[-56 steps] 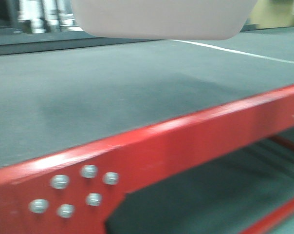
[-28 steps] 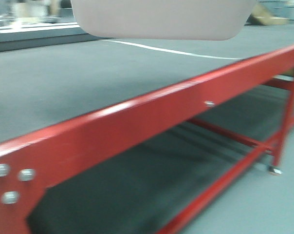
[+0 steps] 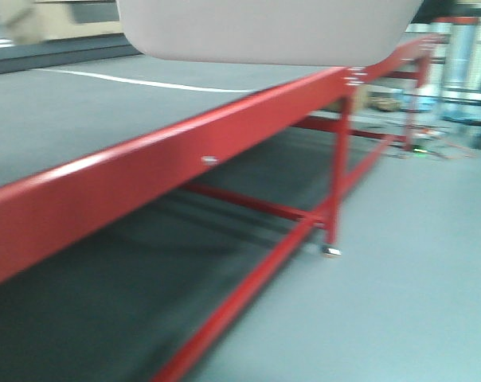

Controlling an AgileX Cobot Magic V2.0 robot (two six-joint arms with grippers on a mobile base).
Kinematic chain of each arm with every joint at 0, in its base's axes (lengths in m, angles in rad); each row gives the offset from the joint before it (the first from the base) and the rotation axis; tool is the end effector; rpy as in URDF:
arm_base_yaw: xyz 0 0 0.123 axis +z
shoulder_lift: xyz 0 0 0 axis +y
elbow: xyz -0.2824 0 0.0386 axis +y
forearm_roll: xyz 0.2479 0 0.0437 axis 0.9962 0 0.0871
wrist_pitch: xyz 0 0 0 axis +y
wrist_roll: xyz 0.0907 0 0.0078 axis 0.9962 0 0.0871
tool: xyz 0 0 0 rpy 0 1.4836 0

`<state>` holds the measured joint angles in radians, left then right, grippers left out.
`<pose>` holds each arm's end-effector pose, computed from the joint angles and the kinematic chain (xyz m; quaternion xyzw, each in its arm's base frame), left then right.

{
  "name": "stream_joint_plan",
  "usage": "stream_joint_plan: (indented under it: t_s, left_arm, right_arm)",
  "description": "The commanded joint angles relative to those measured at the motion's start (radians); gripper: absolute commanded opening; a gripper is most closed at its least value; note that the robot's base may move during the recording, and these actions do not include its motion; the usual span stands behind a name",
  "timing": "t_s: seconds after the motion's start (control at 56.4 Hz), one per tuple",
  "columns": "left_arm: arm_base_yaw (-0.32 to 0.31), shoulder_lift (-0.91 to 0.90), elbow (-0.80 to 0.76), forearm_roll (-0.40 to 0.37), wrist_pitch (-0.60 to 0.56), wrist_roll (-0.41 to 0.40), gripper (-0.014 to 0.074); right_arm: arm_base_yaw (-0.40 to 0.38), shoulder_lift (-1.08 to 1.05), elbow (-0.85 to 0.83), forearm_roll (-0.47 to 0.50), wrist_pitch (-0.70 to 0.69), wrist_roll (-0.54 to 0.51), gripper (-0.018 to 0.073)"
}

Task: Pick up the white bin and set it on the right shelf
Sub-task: 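Hold the bin raised while the base backs away from the table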

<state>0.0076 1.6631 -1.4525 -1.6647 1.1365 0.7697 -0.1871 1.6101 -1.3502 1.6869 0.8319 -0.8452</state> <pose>0.3555 -0.0796 0.3945 0.0584 0.6930 -0.6184 0.3659 0.3682 -0.0016 0.3794 0.1048 0.7104 0.4917 0.4925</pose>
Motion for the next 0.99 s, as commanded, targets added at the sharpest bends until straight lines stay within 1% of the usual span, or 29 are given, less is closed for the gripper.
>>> stream_joint_plan:
  t_s: [0.0, 0.975]
  left_arm:
    - [-0.022, -0.066, -0.04, -0.093, 0.182, 0.015, -0.0117]
    - [-0.022, -0.066, -0.04, -0.093, 0.182, 0.015, -0.0117]
  right_arm:
    - [0.01, -0.047, -0.029, 0.079, 0.044, -0.003, 0.0056]
    - [0.01, -0.047, -0.029, 0.079, 0.044, -0.003, 0.0056]
